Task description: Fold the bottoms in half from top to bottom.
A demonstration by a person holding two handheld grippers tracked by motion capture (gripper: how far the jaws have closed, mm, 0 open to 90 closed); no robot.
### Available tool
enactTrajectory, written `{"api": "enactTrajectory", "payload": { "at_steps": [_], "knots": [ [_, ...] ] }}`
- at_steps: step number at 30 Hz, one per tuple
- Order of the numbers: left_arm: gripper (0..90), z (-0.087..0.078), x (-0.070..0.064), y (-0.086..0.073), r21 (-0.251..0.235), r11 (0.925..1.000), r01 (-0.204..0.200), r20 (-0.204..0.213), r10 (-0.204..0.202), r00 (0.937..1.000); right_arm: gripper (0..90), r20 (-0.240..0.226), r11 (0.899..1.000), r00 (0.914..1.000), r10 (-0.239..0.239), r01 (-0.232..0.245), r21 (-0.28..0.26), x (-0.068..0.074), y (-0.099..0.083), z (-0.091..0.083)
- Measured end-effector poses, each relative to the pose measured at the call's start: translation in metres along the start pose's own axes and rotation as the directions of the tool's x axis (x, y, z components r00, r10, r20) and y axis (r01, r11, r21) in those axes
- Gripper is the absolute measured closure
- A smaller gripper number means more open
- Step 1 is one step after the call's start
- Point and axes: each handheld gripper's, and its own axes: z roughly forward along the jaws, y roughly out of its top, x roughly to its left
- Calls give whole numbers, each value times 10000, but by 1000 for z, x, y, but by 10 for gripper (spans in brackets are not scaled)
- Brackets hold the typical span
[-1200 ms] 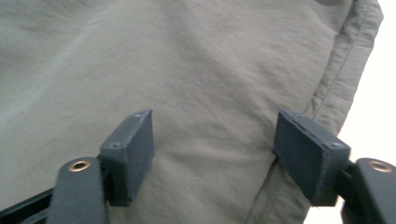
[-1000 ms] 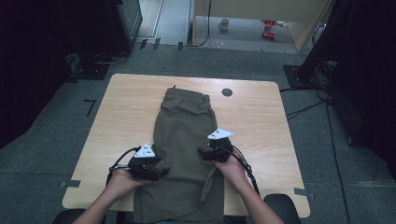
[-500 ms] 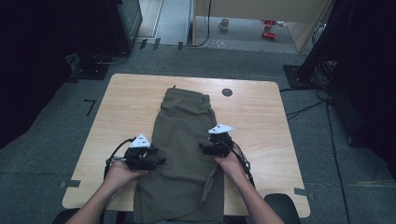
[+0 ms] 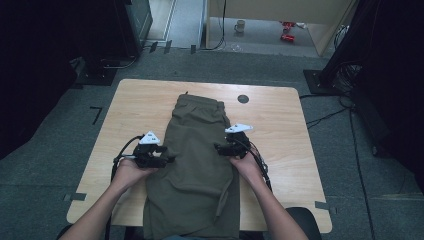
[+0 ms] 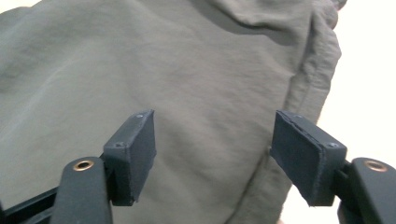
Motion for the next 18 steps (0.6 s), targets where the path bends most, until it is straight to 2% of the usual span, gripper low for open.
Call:
{"api": "enactTrajectory", "payload": {
  "at_steps": [3,4,6,8,14,18],
  "knots": [
    [412,2,7,9,112,9999,-14,-98,16,10000,303,-150,9994,9995,279,-275,201,-8,5,4],
    [412,2,8,11,95,9999,-54,-128,55,9999,303,-123,9991,9991,401,-399,171,-10,8,5],
    [407,1,11,16,-38,10000,-73,-159,73,9998,295,-108,9995,9994,316,-315,89,-13,12,6],
    [405,1,17,20,-154,9999,11,-156,-14,9999,298,98,9996,9996,278,-278,-22,-16,17,6],
    [395,14,35,31,2,9996,283,-116,-283,9995,300,73,9975,9979,651,-648,-296,-29,25,12],
    [395,24,37,40,151,9998,-110,-130,112,9999,293,91,9984,9985,532,-530,-206,-36,35,20]
  ]
}}
